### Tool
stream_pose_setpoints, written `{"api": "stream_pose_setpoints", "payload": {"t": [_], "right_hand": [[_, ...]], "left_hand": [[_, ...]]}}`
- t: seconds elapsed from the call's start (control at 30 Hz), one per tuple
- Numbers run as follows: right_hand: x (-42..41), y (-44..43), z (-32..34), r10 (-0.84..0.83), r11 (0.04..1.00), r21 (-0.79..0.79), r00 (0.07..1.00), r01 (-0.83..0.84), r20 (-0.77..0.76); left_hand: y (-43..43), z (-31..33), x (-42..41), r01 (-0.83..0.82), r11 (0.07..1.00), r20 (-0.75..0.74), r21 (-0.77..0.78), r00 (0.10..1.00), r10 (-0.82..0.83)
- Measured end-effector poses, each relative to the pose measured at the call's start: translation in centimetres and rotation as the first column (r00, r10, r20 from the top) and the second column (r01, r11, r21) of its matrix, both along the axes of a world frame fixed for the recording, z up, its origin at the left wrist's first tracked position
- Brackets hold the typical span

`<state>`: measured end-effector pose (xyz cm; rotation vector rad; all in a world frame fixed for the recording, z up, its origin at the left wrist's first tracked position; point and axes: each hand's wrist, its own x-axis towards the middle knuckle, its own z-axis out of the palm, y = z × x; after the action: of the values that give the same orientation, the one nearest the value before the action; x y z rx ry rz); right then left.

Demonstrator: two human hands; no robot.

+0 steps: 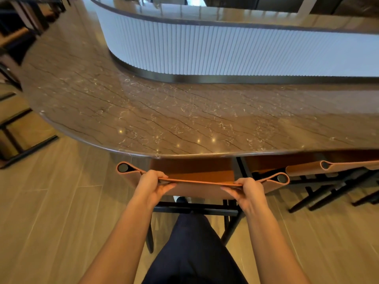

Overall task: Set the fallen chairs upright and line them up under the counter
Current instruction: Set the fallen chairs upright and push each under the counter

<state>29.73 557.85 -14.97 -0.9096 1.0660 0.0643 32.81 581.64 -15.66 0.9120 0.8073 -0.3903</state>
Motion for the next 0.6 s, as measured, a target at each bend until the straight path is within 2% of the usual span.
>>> {"api": "stream_pose_setpoints", "payload": {"t": [0.1, 0.27, 0.6], "right_hand": [[-0.2, -0.1, -0.8, -0.003, 1.0, -0.014, 1.0, 0.002, -0.011], [-0.1, -1.2, -2.7, 0.045, 0.999, 0.007, 0.999, -0.045, -0.01], [4.6, -2.1, -5.7, 0.113, 0.994, 0.005, 0.994, -0.113, -0.01]], "left_hand": [[-0.2, -0.4, -0.1, 0.01, 0.999, 0.015, 0.035, 1.0, -0.011], [-0.7, -2.4, -0.3, 0.034, 0.999, 0.044, 0.01, 0.998, -0.034], [-1.1, -6.6, 2.6, -0.016, 0.994, 0.01, -0.106, 1.0, 0.017]]}}
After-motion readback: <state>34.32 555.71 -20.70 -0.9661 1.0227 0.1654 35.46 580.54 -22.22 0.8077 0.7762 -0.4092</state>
